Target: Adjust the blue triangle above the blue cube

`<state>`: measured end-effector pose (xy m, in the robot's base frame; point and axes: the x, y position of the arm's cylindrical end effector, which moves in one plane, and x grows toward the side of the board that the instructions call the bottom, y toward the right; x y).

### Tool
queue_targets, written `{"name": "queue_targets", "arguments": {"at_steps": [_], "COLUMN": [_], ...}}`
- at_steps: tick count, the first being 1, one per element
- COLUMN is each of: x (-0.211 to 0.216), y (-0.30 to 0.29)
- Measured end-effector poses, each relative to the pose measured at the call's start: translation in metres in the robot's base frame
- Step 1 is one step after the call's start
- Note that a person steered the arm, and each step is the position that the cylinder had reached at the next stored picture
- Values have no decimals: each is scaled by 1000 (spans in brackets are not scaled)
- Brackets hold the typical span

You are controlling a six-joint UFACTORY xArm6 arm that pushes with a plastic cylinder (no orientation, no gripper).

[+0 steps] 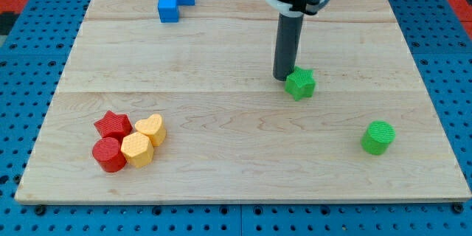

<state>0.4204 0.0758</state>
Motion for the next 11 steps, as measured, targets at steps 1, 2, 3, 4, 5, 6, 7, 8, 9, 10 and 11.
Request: {"name": "queue_targets", "arguments": {"at_steps": [1,2,3,4,5,6,7,8,9,10,11], "x": [29,50,60,15,-83,-144,-167,-171,-209,-228,-227], "y": [31,60,74,53,34,-15,-83,-131,-134,-134,-145]}}
